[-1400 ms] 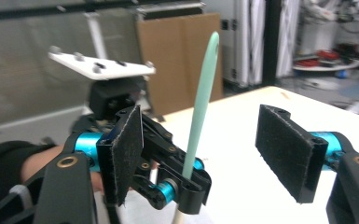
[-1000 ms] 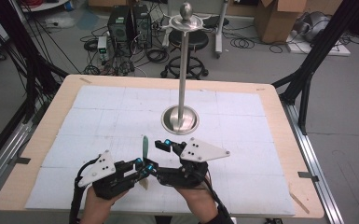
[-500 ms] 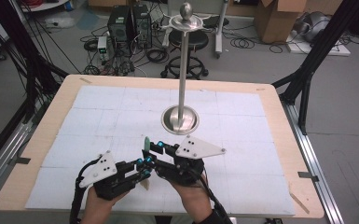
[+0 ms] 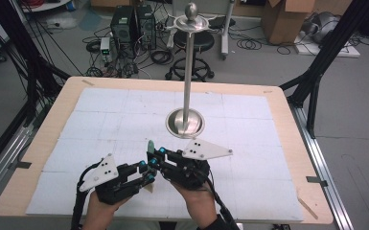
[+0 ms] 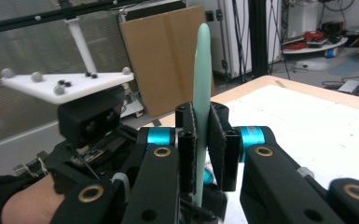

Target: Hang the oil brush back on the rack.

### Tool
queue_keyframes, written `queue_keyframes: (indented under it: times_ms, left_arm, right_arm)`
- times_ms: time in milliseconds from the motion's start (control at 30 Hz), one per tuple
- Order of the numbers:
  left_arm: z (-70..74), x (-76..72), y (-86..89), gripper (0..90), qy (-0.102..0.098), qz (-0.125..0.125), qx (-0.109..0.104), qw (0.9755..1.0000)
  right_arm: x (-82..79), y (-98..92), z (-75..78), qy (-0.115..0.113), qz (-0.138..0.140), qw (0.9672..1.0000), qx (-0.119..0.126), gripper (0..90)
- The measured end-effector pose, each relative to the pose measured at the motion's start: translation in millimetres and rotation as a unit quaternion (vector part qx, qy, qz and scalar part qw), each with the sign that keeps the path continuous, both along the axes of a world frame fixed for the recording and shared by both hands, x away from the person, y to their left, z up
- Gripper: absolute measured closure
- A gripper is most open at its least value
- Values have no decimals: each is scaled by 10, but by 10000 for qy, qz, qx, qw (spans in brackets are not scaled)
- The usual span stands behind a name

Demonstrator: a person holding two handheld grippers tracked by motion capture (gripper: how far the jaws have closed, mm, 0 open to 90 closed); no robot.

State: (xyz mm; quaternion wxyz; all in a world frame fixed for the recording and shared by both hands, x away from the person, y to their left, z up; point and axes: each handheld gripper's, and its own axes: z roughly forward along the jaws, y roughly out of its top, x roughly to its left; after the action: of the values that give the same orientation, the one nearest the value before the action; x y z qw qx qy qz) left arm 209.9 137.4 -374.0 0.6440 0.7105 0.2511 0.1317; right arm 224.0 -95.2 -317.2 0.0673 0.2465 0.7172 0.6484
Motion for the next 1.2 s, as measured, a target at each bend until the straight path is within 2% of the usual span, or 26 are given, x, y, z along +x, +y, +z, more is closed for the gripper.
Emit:
queue_keyframes:
  times_ms: [100, 200, 233, 300, 433, 500, 667, 733, 1000, 1200]
  left_arm:
    - [8, 66, 80, 523, 148, -148, -119, 9997]
    - [-4, 123, 211, 411, 143, -292, -256, 9991]
    - [-12, 137, 259, 349, 115, -230, -334, 9991]
    - [-29, 176, 374, 309, 62, -155, -480, 9987]
    - [-41, 225, 530, 232, 21, 46, -524, 9986]
    - [-55, 240, 586, 167, 63, 172, -511, 9985]
    - [-102, 254, 635, 167, 121, 196, -417, 9989]
    - [-105, 256, 636, 168, 117, 190, -369, 9991]
    - [-119, 264, 664, 167, 135, 206, -401, 9989]
    - [-125, 259, 671, 169, 140, 178, -388, 9990]
  right_arm:
    - [7, -28, 11, -54, -50, 10000, -14, 823]
    - [23, -83, 23, -162, -160, 9997, -89, 824]
    - [39, -102, 24, -188, -186, 9996, -118, 823]
    - [67, -135, 33, -209, -168, 9995, -192, 823]
    - [165, -206, 75, -327, -16, 9990, -300, 823]
    - [261, -265, 112, -293, 101, 9992, -248, 824]
    - [527, -410, 290, -236, 408, 9989, 16, 823]
    - [613, -453, 367, -294, 506, 9983, 76, 823]
    - [920, -544, 658, -440, 873, 9950, -200, 822]
    - [1130, -600, 862, -484, 1021, 9934, -212, 823]
